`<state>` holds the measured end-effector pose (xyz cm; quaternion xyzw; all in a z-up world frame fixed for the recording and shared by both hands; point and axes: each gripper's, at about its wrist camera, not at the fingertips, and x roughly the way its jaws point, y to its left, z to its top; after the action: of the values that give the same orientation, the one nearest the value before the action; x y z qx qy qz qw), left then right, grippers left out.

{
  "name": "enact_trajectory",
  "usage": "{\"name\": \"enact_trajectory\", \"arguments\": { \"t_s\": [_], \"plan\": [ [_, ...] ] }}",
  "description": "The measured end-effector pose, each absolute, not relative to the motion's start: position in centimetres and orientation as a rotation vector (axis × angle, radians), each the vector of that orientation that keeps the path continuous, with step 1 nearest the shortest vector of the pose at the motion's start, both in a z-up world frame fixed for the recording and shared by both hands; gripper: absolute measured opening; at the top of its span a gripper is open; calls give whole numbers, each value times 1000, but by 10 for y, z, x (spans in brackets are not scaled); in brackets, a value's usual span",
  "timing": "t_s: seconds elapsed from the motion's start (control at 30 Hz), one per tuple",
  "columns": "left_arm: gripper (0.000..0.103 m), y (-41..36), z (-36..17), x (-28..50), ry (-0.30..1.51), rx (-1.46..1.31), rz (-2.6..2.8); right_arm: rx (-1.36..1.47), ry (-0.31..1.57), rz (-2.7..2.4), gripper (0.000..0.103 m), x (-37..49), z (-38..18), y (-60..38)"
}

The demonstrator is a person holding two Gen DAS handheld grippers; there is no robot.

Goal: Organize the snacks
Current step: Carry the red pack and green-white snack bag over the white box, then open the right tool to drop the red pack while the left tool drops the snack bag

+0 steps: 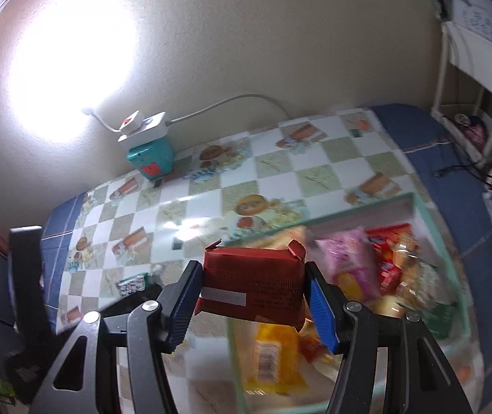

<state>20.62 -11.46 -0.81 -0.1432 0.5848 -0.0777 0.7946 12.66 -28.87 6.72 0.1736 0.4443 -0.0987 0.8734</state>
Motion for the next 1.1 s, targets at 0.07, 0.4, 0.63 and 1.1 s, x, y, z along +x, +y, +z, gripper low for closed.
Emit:
{"name": "enact_trajectory", "arguments": {
  "t_s": [0.07, 0.4, 0.63, 1.1],
  "plan": [
    [59, -118, 2, 193, 1246, -292, -176, 370, 928, -219, 62, 113, 70, -296],
    [59, -181, 19, 131, 1226, -139, -345, 458, 990, -311, 62, 49, 46, -342],
    [59, -220, 6, 118, 1262, -89, -415, 526, 1064, -394, 62, 34, 13, -380],
    [63, -240, -15, 129, 1315, -115, -426, 607, 1152, -421, 63, 42, -26, -405]
  ]
}}
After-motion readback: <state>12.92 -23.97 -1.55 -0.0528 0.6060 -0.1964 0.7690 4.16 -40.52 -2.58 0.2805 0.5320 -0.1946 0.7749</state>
